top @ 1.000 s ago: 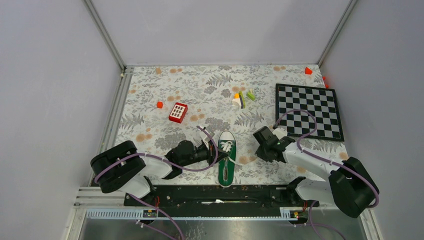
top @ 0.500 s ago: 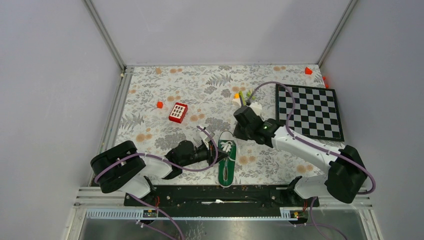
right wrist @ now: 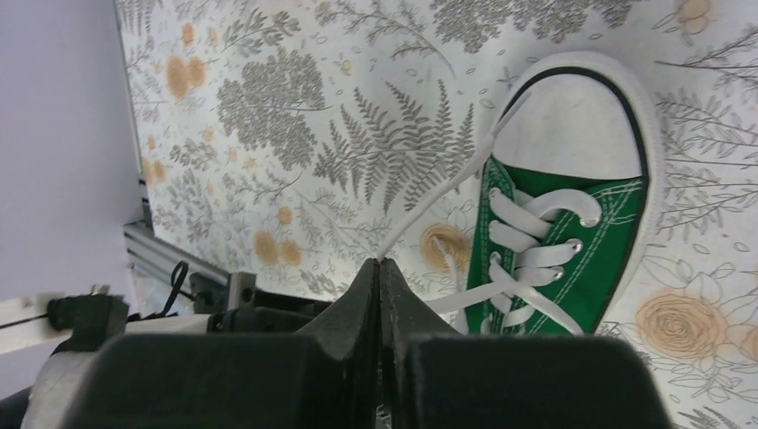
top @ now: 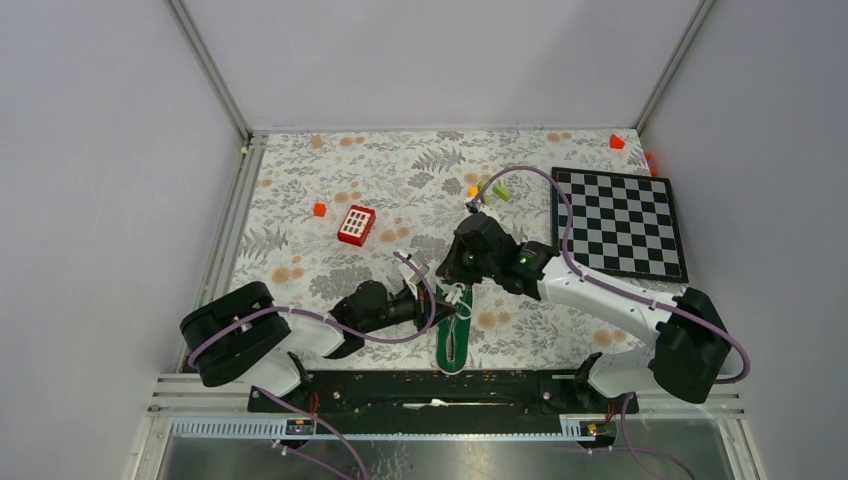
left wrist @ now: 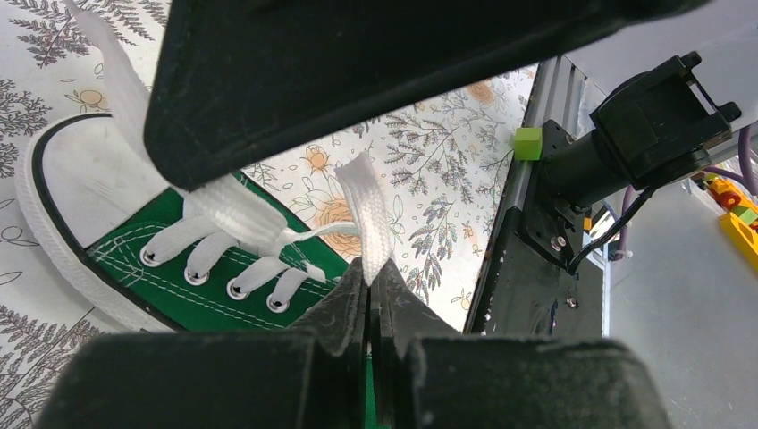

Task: Tie the shoes
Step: Wrap the shoelace around the shoelace.

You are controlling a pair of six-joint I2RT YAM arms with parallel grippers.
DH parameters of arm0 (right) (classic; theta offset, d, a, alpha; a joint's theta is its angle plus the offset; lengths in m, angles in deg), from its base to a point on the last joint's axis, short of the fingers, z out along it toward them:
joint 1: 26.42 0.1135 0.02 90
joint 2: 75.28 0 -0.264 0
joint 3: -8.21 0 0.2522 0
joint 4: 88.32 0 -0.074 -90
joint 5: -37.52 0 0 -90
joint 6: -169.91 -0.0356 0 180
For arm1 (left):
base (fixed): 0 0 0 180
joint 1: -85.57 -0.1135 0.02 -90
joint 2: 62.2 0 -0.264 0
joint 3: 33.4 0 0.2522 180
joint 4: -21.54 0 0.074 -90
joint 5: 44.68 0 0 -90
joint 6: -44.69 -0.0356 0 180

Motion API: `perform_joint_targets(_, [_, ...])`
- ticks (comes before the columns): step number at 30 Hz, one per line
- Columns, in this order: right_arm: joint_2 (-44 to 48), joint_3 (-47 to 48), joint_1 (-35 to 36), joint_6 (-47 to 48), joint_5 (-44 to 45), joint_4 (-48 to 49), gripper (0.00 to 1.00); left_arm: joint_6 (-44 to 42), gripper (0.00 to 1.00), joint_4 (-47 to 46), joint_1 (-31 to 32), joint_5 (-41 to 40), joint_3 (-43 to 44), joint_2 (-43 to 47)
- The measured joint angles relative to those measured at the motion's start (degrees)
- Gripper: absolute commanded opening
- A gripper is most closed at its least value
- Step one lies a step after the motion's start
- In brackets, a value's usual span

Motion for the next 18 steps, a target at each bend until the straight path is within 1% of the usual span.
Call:
perform_joint_targets(6, [1.92, -0.96, 0.46, -1.40, -2.97, 2.12, 0.00, 0.00, 0.00, -0.22, 0.00, -0.02, 0.00, -0.09])
perform_joint_targets(11, [6.80, -3.56, 0.98, -2.93, -3.98, 2.93, 0.00, 0.00, 0.00, -0.55, 0.00, -0.02, 0.00, -0.44])
perform_joint_targets(18, [13.90, -9.81, 2.47, -5.25, -4.11, 2.62, 0.00, 0.20, 0.00, -1.70, 0.00, -0.02, 0.00, -1.73])
